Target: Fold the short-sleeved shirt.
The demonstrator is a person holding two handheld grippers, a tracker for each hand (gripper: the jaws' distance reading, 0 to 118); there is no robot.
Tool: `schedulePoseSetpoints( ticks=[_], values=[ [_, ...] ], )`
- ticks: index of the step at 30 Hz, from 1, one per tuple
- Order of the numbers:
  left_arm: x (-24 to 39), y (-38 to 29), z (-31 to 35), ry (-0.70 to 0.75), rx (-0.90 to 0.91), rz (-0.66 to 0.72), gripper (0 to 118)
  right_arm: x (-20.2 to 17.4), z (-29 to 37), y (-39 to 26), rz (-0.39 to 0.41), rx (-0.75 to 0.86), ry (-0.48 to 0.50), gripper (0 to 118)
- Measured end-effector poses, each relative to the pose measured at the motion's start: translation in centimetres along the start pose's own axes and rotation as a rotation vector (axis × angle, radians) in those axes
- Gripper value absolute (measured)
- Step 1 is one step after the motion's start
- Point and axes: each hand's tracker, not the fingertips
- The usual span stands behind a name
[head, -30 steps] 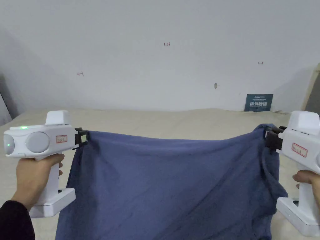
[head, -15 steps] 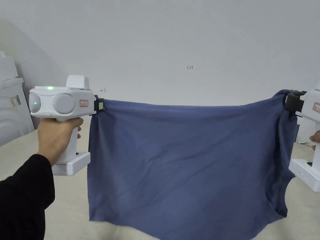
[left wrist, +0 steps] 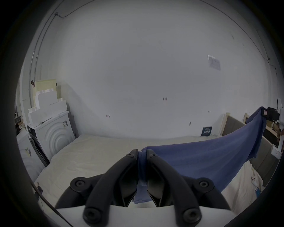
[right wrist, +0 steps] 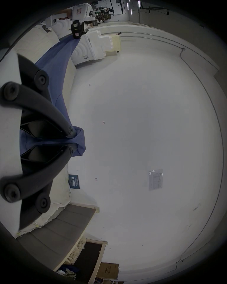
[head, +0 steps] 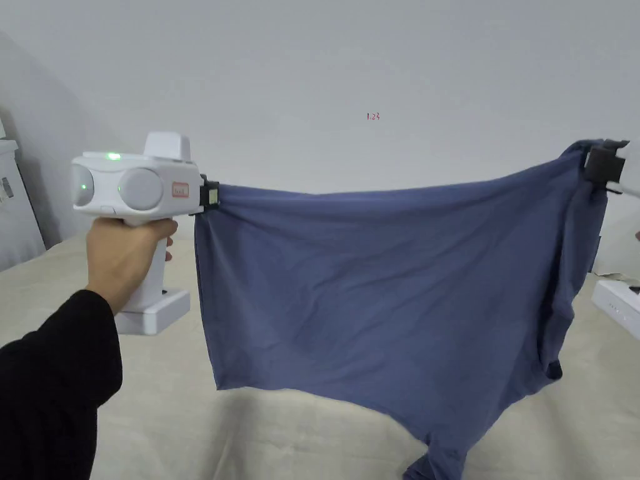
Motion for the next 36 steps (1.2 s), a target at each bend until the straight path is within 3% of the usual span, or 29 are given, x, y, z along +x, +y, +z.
schedulePoseSetpoints(
  ticks=[6, 14, 25, 36],
  values=[
    [0.5, -7.4, -3.5, -0.014, -0.110, 0.004, 7, 1.3, -1.9, -8.1, -0.031, -0.131, 0.009, 4],
    [0.6, -18.0, -2.2, -0.032, -0.256, 0.012, 7, 2.5, 0.8, -18.7, -0.065, -0.303, 0.029, 3],
    [-0.9, -31.6, 6.9, -0.041, -0.432, 0.064, 7, 2.4, 12.9, -30.0, -0.141, -0.496, 0.073, 3],
    [-2.5, -39.0, 15.7, -0.034, -0.508, 0.111, 7, 2.6, 26.0, -36.3, -0.224, -0.599, 0.069, 3]
  ],
)
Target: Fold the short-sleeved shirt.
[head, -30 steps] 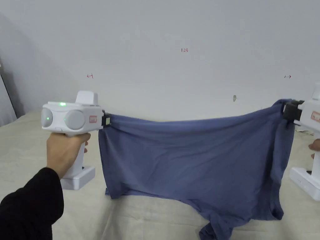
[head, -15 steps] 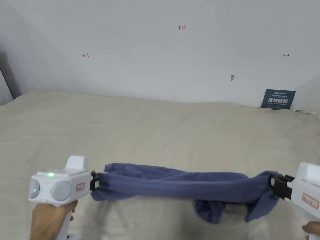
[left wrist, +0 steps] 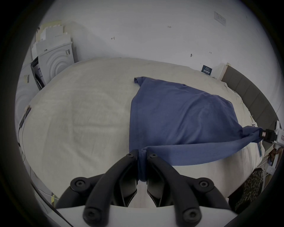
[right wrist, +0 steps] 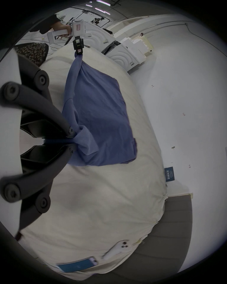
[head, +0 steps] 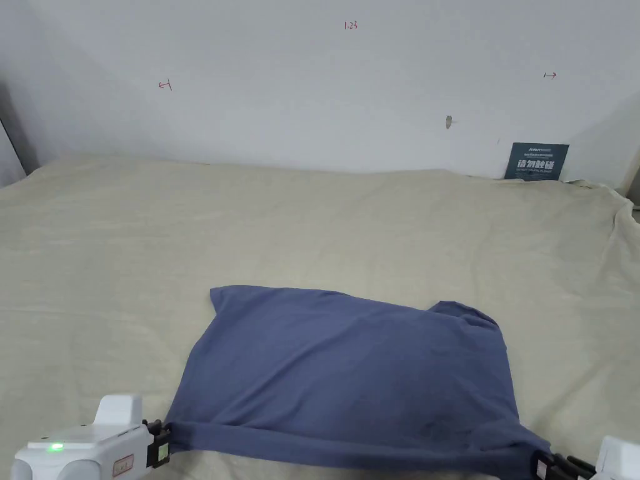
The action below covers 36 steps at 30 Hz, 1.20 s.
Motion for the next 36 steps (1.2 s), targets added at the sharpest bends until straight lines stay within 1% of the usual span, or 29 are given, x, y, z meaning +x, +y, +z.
schedulePoseSetpoints(
  ticks=[6, 16, 18, 21, 24, 25, 27, 28, 30, 32, 33, 34, 36],
  values=[
    [-0.1, -3.3, 2.0, 0.012, -0.014, -0.007, 7, 1.0, 2.2, -4.7, -0.029, -0.038, -0.009, 3],
    [-0.2, -6.9, 2.2, 0.022, -0.036, -0.044, 7, 1.6, 2.1, -7.8, -0.062, -0.076, -0.040, 3],
    [-0.1, -7.4, 1.6, 0.029, -0.040, -0.056, 7, 1.6, 1.2, -8.2, -0.062, -0.096, -0.075, 3],
    [0.2, -8.1, 0.7, 0.041, -0.073, -0.067, 7, 1.6, -0.2, -8.7, -0.088, -0.144, -0.128, 3],
    [0.4, -8.8, 0.2, 0.054, -0.076, -0.072, 9, 0.8, -1.0, -9.0, -0.074, -0.177, -0.177, 4],
    [0.6, -8.8, 0.3, 0.061, -0.070, -0.069, 10, 0.3, -0.9, -9.0, -0.071, -0.178, -0.183, 4],
    [0.8, -8.3, 0.5, 0.069, -0.089, -0.049, 23, -0.8, -0.6, -8.8, -0.060, -0.184, -0.197, 6],
    [1.0, -8.0, 0.8, 0.074, -0.110, -0.034, 31, -1.1, -0.5, -8.5, -0.047, -0.187, -0.205, 11],
    [1.2, -7.6, 1.4, 0.079, -0.123, -0.024, 65, -2.0, 0.4, -7.9, -0.011, -0.175, -0.231, 50],
    [1.6, -7.0, 2.7, 0.097, -0.107, 0.004, 90, -2.5, 1.5, -6.9, -0.007, -0.136, -0.230, 92],
    [1.7, -6.3, 3.5, 0.066, -0.066, 0.019, 97, -2.9, 2.3, -6.0, 0.000, -0.093, -0.223, 96],
    [1.9, -5.5, 4.5, 0.039, -0.019, 0.043, 102, -3.1, 3.2, -5.0, 0.008, -0.051, -0.217, 96],
    [2.3, -3.9, 6.0, 0.005, 0.068, 0.075, 102, -4.0, 4.6, -3.0, 0.023, 0.025, -0.209, 96]
  ],
)
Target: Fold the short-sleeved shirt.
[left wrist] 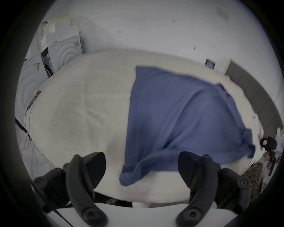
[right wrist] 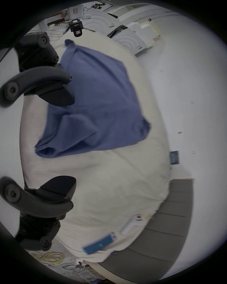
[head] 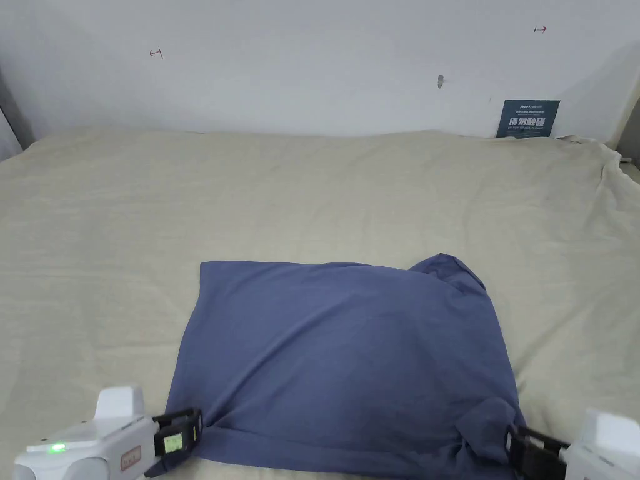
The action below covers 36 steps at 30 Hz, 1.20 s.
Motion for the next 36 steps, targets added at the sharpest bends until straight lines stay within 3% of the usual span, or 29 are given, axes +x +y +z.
schedulePoseSetpoints(
  ticks=[8, 13, 16, 19, 20, 21, 22, 23, 36],
  values=[
    [3.5, 5.5, 4.5, 0.013, 0.262, -0.050, 113, -2.3, 5.2, 6.7, 0.074, 0.307, 0.005, 95],
    [4.4, 6.4, 5.1, 0.030, 0.340, -0.064, 110, -4.0, 6.6, 7.6, 0.137, 0.435, -0.048, 94],
    [5.0, 6.1, 5.8, 0.015, 0.402, -0.093, 84, -4.4, 6.6, 7.5, 0.147, 0.472, -0.060, 83],
    [5.7, 5.6, 6.1, 0.033, 0.443, -0.129, 34, -4.9, 6.6, 7.3, 0.150, 0.503, -0.065, 36],
    [5.7, 5.5, 6.0, 0.034, 0.446, -0.132, 19, -5.0, 6.6, 7.3, 0.151, 0.504, -0.067, 9],
    [5.7, 5.4, 6.1, 0.027, 0.444, -0.133, 12, -4.9, 6.5, 7.2, 0.154, 0.509, -0.069, 1],
    [5.7, 5.3, 6.2, 0.006, 0.446, -0.137, 4, -4.8, 6.3, 7.2, 0.155, 0.516, -0.072, 0],
    [5.7, 5.1, 6.4, -0.009, 0.453, -0.136, 0, -4.8, 6.3, 7.1, 0.156, 0.520, -0.063, 0],
    [4.1, 4.3, 4.7, -0.007, 0.278, -0.116, 0, -4.1, 5.9, 6.7, 0.135, 0.493, -0.040, 0]
  ],
)
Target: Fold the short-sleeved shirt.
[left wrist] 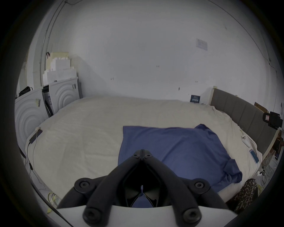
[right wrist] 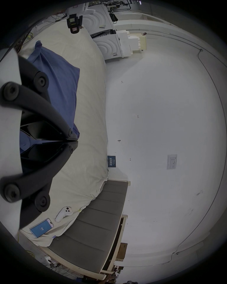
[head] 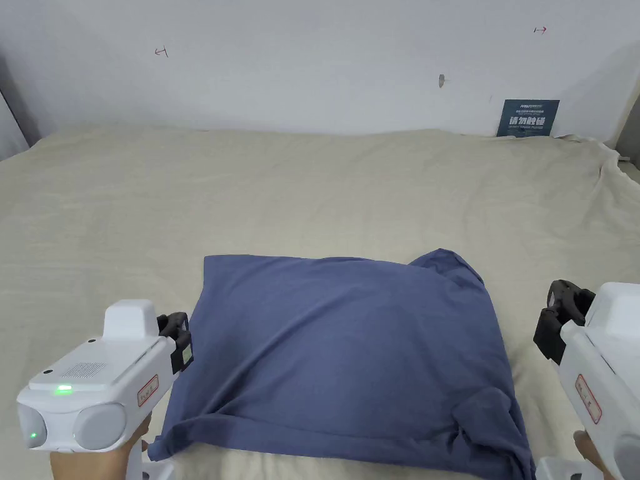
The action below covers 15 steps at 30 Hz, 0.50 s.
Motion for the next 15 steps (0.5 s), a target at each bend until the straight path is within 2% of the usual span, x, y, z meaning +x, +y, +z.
schedulePoseSetpoints(
  ticks=[7, 8, 10, 12, 13, 14, 15],
  values=[
    [-2.0, -2.9, -1.5, 0.036, -0.185, 0.040, 0, -0.6, 0.4, -0.3, -0.003, -0.027, 0.004, 0],
    [-2.4, -3.5, -1.9, 0.036, -0.219, 0.050, 3, -0.6, 0.4, -0.4, -0.002, -0.031, 0.004, 0],
    [-3.3, -4.8, -2.4, 0.054, -0.278, 0.089, 19, -0.4, 0.4, -0.5, -0.005, -0.040, 0.003, 0],
    [-3.9, -5.7, -2.8, 0.055, -0.339, 0.131, 61, -0.3, 0.3, -0.7, -0.011, -0.047, 0.002, 0],
    [-4.2, -6.3, -3.1, 0.066, -0.377, 0.145, 74, -0.3, 0.3, -0.7, -0.013, -0.050, 0.001, 0],
    [-4.3, -6.8, -3.3, 0.071, -0.381, 0.149, 82, -0.4, 0.4, -0.7, -0.014, -0.053, 0.000, 0],
    [-4.4, -7.3, -3.3, 0.074, -0.374, 0.146, 83, -0.4, 0.4, -0.8, -0.014, -0.057, 0.000, 0]
  ],
)
